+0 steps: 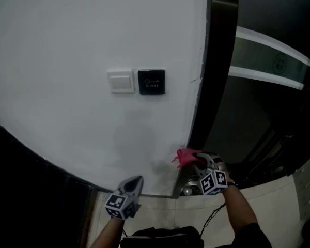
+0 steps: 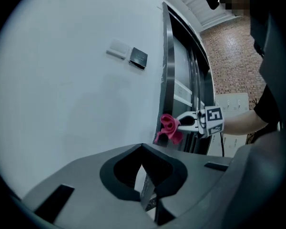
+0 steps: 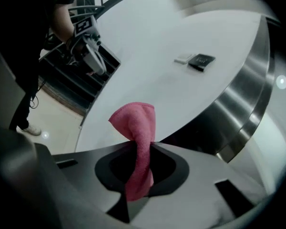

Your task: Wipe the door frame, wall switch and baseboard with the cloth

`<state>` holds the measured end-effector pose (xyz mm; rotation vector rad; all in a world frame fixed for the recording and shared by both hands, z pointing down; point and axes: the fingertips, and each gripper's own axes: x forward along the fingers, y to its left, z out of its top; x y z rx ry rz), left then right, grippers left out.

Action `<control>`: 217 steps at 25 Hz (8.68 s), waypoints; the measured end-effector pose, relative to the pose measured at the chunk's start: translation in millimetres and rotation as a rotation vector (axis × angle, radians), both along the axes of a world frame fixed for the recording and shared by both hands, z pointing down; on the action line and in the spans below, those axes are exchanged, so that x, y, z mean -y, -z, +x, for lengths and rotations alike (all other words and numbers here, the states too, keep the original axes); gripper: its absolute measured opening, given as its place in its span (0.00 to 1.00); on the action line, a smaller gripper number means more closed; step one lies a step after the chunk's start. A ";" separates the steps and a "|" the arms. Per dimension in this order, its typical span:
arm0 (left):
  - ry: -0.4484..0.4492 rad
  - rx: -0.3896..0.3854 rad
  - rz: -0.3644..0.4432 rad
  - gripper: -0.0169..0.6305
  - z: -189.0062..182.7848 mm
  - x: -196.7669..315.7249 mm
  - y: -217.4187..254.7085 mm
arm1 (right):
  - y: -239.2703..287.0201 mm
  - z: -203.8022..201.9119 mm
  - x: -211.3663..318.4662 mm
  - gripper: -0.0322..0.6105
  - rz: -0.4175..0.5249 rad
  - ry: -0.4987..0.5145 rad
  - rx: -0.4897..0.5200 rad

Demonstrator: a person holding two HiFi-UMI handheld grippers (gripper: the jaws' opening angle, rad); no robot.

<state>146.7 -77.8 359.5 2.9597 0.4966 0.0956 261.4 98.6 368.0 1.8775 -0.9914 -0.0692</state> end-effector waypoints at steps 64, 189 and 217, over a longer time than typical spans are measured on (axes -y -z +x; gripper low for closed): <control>-0.034 -0.050 -0.015 0.03 27.1 -24.8 29.6 | 87.2 43.9 -16.7 0.15 0.016 -0.121 -0.284; 0.674 -0.180 0.100 0.03 123.6 -263.2 65.6 | 192.6 118.6 -119.6 0.14 0.643 0.953 0.233; 1.147 -0.141 0.094 0.03 39.3 -278.1 62.0 | 318.5 97.9 -56.4 0.15 0.626 1.256 -0.425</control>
